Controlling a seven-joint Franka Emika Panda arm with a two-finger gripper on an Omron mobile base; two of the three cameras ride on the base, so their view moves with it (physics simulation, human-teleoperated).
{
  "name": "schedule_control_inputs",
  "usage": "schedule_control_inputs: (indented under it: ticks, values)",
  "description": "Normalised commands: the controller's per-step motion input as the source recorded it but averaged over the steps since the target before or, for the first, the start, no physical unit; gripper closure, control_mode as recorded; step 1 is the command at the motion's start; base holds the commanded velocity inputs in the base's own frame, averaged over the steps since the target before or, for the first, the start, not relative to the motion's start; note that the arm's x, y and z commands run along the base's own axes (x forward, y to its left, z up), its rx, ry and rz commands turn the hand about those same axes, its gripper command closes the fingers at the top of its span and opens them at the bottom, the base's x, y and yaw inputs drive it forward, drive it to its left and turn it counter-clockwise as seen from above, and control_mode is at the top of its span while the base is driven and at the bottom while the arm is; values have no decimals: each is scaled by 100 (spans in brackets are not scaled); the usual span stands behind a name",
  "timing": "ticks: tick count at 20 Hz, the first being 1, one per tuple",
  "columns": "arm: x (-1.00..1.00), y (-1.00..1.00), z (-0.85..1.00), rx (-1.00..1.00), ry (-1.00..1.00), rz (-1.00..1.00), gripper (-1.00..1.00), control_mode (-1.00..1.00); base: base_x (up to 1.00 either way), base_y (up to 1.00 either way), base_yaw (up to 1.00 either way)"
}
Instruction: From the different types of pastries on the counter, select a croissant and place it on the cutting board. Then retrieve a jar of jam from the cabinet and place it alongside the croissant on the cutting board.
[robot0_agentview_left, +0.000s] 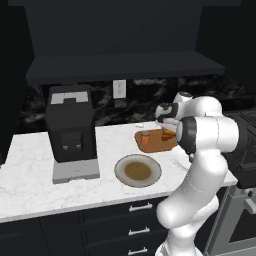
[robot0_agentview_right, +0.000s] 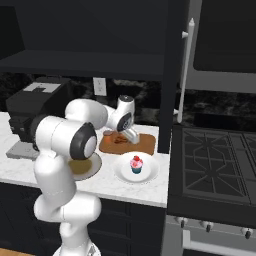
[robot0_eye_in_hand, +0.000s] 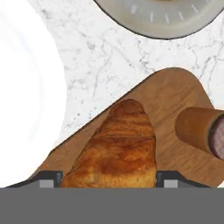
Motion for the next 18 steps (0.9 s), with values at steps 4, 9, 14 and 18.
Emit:
schedule_control_inputs:
  ticks: [4, 9, 14, 18]
  values:
    - [67, 0, -5, -1, 0, 11, 100, -100, 0, 0, 0]
    - [47, -7, -8, -3, 2, 15, 100, -100, 0, 0, 0]
    - [0, 0, -37, -7, 0, 20, 100, -100, 0, 0, 0]
    - [0, 0, -35, -4, -2, 21, 100, -100, 0, 0, 0]
